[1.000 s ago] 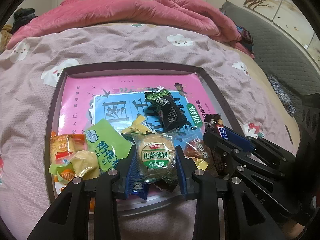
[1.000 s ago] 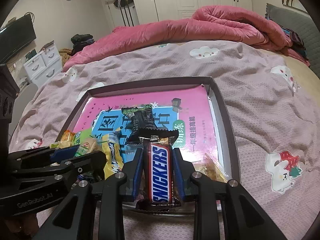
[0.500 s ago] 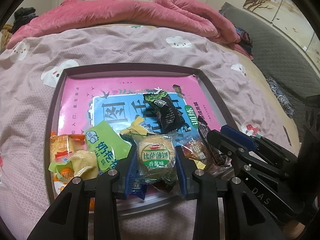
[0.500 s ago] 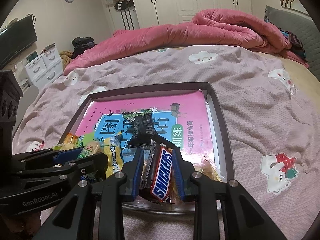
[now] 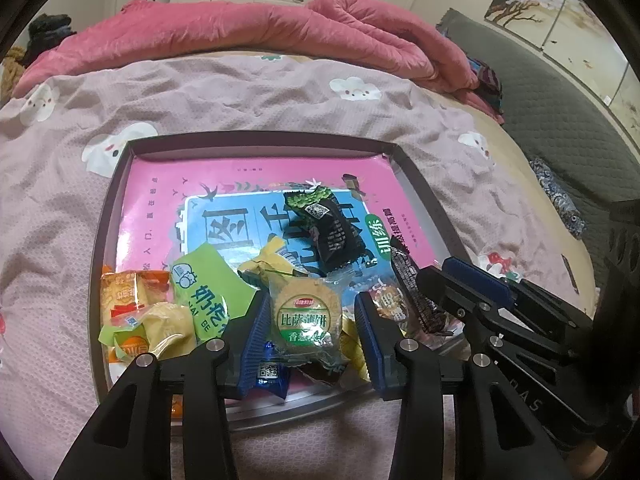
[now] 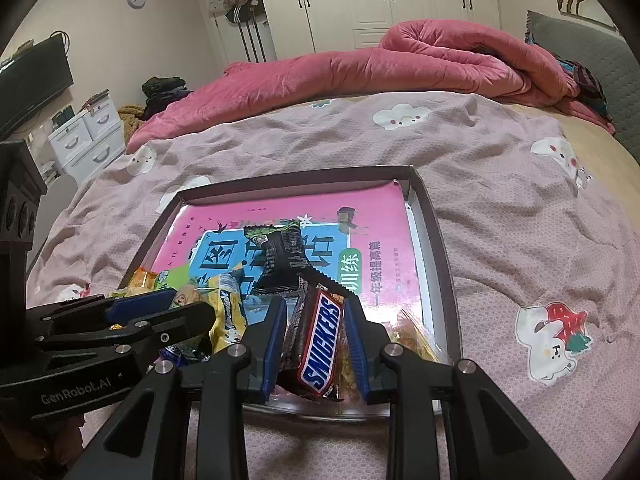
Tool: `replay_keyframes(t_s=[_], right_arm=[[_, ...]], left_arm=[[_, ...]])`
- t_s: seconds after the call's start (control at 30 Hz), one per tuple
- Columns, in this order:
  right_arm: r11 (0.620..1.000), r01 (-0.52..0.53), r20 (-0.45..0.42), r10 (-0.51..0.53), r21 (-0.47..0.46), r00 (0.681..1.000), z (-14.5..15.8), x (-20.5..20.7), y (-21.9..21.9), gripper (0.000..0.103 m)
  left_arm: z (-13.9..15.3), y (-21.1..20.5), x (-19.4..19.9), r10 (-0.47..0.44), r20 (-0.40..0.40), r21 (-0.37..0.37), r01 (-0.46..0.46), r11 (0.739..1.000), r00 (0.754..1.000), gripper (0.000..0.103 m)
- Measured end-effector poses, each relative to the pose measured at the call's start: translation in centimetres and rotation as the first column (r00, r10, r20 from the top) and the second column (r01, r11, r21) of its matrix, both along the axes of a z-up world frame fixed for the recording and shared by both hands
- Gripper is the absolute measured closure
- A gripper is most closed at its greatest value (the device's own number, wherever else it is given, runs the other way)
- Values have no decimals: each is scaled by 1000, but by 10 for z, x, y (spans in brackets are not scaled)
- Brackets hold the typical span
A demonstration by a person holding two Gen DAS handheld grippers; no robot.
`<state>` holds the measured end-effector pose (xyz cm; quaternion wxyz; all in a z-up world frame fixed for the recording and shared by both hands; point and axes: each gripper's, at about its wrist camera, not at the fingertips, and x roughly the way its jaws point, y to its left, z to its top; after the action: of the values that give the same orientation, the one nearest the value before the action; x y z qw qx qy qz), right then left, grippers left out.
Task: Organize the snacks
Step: 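Lower the biscuit and Snickers bar into the tray onto the snacks, then open both grippers to release the snacks and pull back from the tray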
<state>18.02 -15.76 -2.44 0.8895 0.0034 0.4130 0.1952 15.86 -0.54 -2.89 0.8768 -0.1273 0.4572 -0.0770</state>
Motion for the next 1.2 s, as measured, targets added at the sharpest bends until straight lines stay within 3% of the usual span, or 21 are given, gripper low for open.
replay_keyframes(t_s=[0.2,0.3,0.5,0.67,0.93,1.2], right_arm=[[1000,12,0,-12,2,1000,0,-1,-2,73],[1000,14,0,-14,3,1000,1,-1,-3,73],[1000,24,4,-24,3,1000,3,-2,-5,72],[1000,30,8,-30,7,1000,6,-3,-7,71],[999,29,30,-30,15,999,17,-8,-8,64],[1000,11,92,-12,7,996,35,-23,-11,49]], left_arm=[[3,1,-2,4,3,-1,-4,1000,1000,55],[4,1,-2,8,5,-1,-8,1000,1000,43],[8,1,-5,10,14,9,-10,1000,1000,42],[13,2,-8,21,19,16,-22,1000,1000,33],[22,3,-14,31,26,41,-32,999,999,28],[32,3,-28,48,27,69,-50,996,999,27]])
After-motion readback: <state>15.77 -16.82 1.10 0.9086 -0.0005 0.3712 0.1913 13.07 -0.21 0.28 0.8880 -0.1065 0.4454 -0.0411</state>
